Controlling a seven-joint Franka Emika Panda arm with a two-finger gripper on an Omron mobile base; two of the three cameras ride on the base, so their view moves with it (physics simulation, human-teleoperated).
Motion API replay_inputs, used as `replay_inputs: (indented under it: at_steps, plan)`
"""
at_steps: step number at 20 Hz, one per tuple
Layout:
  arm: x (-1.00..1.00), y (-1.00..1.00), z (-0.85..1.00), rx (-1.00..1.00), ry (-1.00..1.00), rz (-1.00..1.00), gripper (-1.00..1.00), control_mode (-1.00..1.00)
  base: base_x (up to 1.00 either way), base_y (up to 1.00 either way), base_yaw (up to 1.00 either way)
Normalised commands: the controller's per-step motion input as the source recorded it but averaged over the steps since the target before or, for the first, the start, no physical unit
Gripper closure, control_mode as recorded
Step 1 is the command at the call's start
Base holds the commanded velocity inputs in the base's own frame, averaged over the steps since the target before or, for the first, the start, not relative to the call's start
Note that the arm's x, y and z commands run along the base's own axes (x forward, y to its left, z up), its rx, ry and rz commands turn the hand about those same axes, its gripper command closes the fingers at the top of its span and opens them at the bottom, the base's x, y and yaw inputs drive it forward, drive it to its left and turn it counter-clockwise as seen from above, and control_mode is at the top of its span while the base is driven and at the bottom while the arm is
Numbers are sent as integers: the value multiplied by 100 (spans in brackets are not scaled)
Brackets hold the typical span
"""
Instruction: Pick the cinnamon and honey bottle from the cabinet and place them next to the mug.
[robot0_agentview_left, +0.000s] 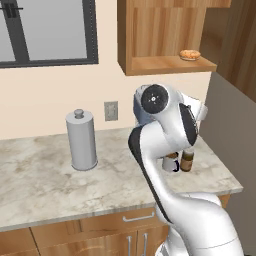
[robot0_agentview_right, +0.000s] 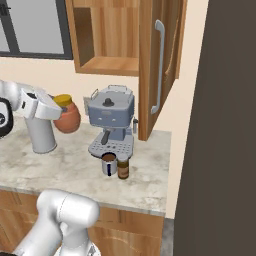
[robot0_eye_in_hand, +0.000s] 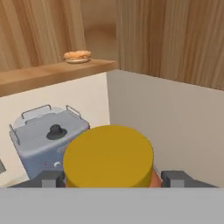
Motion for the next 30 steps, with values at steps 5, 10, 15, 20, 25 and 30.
replay_inputs:
  at_steps: [5,10,15,20,25,30]
  plan:
    - [0,1,-100,7,0,-10,100,-100,0,0,0]
    - [3,0,-93,6,0,-8,100,-100,0,0,0]
    - [14,0,-79,5,0,-9,100,-100,0,0,0]
    - [21,0,-82,6,0,-7,100,-100,0,0,0]
    - [32,8,-56,5,0,-8,100,-100,0,0,0]
    - [39,28,-40,2,0,-12,100,-100,0,0,0]
